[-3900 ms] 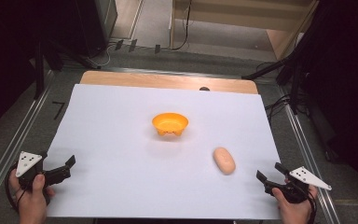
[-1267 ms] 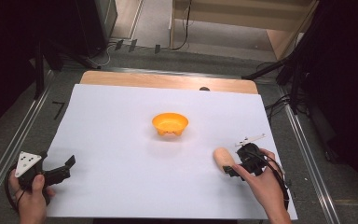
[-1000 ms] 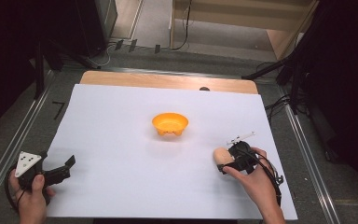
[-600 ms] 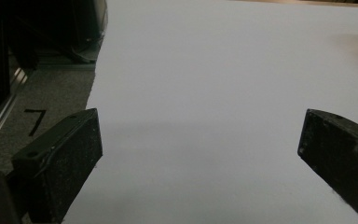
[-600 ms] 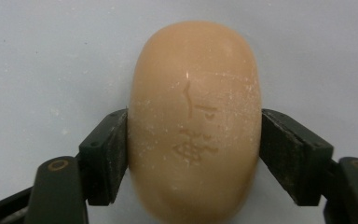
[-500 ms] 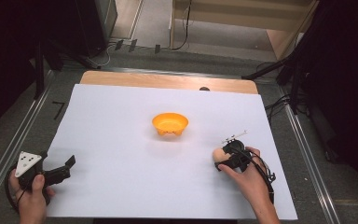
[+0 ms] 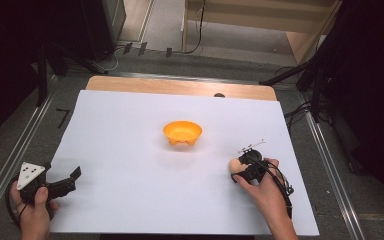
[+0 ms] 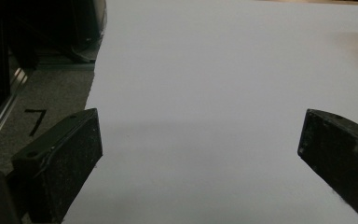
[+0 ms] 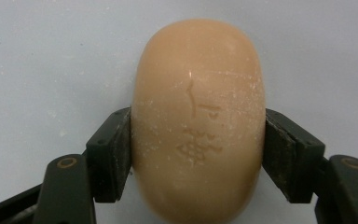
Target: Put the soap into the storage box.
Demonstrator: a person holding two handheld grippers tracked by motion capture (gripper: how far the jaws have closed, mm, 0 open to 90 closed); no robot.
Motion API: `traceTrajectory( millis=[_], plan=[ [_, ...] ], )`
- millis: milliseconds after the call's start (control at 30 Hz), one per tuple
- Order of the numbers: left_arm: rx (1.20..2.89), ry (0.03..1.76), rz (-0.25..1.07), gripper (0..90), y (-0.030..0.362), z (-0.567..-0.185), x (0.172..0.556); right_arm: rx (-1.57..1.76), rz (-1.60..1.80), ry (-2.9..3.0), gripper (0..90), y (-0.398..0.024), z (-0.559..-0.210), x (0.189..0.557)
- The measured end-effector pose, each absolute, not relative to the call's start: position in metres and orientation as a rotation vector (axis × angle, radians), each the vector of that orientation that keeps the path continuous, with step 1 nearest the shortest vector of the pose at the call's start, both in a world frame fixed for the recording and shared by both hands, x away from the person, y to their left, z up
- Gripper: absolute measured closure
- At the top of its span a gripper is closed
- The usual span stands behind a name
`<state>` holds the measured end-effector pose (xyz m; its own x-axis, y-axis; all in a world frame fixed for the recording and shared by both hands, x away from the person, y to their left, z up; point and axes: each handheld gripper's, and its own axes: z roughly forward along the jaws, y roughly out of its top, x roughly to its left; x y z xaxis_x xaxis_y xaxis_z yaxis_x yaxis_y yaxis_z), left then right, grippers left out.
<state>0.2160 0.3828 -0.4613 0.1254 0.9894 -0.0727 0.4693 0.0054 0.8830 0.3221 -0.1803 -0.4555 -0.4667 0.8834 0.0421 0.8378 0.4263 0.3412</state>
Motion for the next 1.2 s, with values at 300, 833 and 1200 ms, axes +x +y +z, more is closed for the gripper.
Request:
traceTrajectory(
  millis=[300, 833, 1200],
  plan=[
    [1.592, 1.461, 0.806, 0.5, 0.3826, -0.4611, 0.2158, 1.541, 0.491, 2.519, 31.7, -0.1807, -0.4563, 0.3211],
    [1.592, 1.462, 0.805, 0.5, 0.3827, -0.4612, 0.2161, 1.523, 0.496, 2.552, 33.0, -0.1829, -0.4541, 0.3239],
    [1.583, 1.463, 0.803, 0.5, 0.3829, -0.4613, 0.2160, 1.371, 0.485, 2.586, 33.1, -0.1854, -0.4480, 0.3245]
  ],
)
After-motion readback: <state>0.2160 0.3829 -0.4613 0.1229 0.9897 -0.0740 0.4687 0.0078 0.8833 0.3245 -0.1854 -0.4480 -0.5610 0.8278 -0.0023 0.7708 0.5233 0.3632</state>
